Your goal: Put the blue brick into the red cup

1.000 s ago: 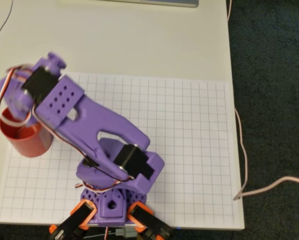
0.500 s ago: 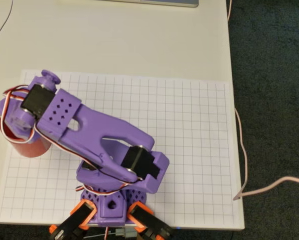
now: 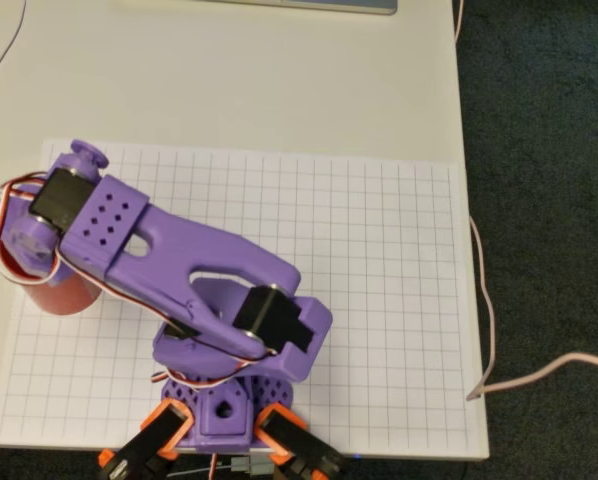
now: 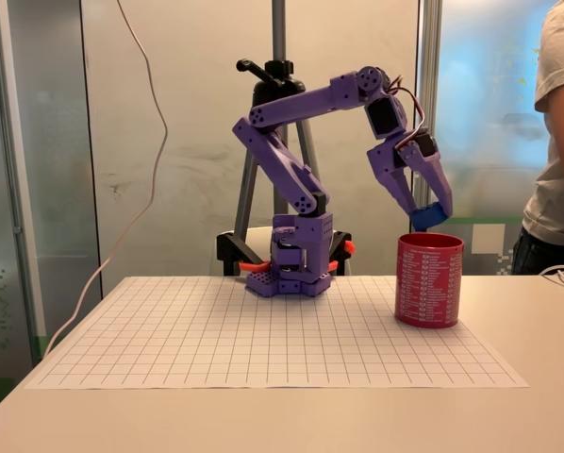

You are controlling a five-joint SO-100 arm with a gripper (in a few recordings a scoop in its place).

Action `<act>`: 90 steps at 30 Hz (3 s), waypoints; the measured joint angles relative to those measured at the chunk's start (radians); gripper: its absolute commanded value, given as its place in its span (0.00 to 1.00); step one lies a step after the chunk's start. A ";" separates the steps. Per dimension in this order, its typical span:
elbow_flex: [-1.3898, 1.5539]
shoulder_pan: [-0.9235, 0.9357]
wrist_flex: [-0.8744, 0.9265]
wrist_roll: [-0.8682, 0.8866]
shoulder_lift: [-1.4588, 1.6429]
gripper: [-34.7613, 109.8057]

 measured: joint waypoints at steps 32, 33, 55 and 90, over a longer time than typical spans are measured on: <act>0.015 0.080 -0.005 0.046 0.067 0.24; 0.015 0.080 -0.015 0.046 0.072 0.24; -0.020 1.327 -0.253 -0.236 0.397 0.24; 0.927 1.290 -0.209 -0.256 0.933 0.24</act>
